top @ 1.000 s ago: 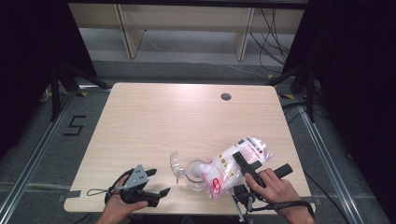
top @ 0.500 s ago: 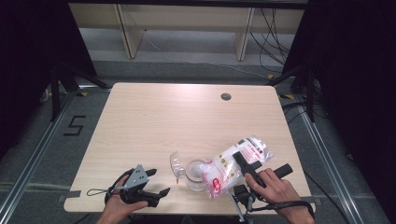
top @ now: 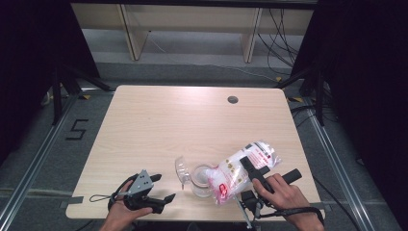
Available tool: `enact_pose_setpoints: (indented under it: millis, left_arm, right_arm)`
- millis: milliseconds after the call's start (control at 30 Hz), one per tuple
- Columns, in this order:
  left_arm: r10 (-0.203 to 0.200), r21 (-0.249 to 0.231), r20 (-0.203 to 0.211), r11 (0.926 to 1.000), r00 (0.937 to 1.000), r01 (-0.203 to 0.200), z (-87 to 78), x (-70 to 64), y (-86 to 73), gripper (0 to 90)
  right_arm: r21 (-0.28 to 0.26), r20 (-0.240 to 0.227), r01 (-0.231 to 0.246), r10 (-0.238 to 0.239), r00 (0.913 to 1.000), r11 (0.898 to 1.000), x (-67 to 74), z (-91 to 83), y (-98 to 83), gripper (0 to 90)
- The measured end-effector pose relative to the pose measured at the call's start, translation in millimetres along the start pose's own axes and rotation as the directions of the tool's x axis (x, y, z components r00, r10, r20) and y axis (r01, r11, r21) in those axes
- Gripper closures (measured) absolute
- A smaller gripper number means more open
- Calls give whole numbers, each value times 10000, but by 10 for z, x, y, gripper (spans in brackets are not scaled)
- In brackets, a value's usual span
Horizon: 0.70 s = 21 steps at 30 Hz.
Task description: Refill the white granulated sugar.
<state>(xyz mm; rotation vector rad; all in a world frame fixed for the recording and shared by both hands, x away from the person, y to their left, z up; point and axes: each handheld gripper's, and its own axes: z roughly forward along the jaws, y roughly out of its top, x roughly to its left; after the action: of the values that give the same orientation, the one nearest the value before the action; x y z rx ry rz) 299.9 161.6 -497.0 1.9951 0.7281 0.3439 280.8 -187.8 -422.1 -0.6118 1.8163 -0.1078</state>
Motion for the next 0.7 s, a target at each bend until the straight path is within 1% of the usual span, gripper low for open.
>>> enact_pose_setpoints:
  millis: [33,67,100,133,167,200,267,600,667,700]
  left_arm:
    - [2,10,-3,10000,10000,-2,1,0,0,165]
    - [50,56,-34,10000,10000,-50,-1,4,0,165]
    - [-76,38,-34,10000,10000,76,1,-4,-3,165]
    - [-279,3,-19,9996,9996,279,3,-18,-6,165]
    - [-221,53,-66,9997,9997,222,1,-12,-6,165]
    - [-211,7,-31,9998,9998,211,3,-12,-5,166]
    - [21,12,-1,10000,10000,-21,0,1,0,166]
    - [11,2,-10,10000,10000,-11,-1,0,1,166]
    - [16,-5,-13,10000,10000,-16,-1,1,1,166]
    - [19,8,-23,10000,10000,-19,-2,0,1,166]
  right_arm:
    - [35,-7,132,-132,9999,9999,-7,-2,-3,567]
    - [9,-10,8,-8,10000,10000,-1,0,-1,568]
    - [28,0,111,-111,9999,9999,-6,0,-2,567]
    - [5,-11,26,-26,10000,10000,-2,0,-1,568]
    - [51,-31,67,-67,10000,10000,-4,-2,-3,568]
    - [47,-14,41,-41,10000,10000,-1,-2,-4,568]
    - [22,0,93,-93,10000,10000,-4,0,-3,568]
    - [59,10,77,-78,10000,10000,-8,-5,-1,569]
    - [56,26,-107,107,9999,9999,4,-5,3,570]
    - [29,25,4,-4,10000,10000,-2,-4,0,570]
